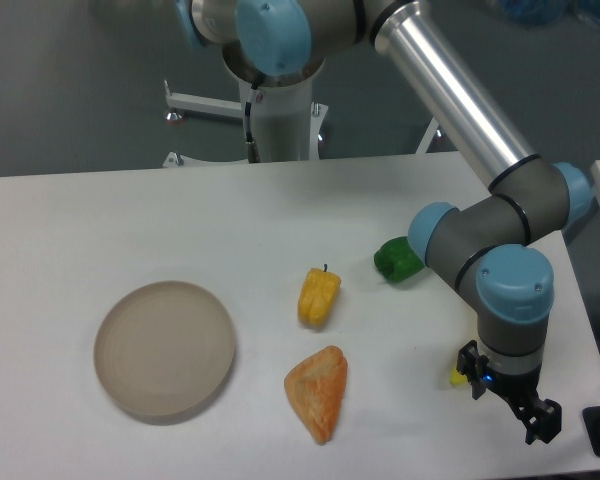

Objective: Pick up the yellow pepper from the table
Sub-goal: 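Move the gripper over the table to above the yellow pepper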

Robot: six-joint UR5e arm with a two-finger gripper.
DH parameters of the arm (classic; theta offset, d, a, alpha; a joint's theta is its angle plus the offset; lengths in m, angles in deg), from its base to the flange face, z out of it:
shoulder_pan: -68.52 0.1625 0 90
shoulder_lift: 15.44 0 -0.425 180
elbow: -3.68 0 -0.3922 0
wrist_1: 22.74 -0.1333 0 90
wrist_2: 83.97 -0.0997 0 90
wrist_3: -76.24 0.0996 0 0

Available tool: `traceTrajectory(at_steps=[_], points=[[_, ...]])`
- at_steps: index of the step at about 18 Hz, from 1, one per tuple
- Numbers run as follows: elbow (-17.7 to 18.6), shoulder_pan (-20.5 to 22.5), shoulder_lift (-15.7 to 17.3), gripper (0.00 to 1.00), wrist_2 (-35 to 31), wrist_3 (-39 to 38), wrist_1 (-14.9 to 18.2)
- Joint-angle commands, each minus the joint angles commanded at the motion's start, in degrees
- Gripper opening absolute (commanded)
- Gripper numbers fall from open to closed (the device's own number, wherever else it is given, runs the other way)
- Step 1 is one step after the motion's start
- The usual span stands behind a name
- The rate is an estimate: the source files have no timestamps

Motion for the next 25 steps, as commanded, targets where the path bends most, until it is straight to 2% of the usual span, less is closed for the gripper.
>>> traceTrajectory(at_steps=[9,12,15,20,21,25], points=[[2.28,-2.64,1.66,1.0,-0.97,-0.79,0.0],[8.24,-2.64,6.48,1.0,-1.05,-1.14,0.44],[14.75,-2.55,12.46,1.0,-0.88,-7.27,0.79],[24.24,-2.82,22.13,1.0,-0.27,-14.84,10.53],[26.26,-2.82,23.63,1.0,0.0,-16.51,11.24],[32.15,-3.69,25.22,1.0,4.99,-26.17,11.16]])
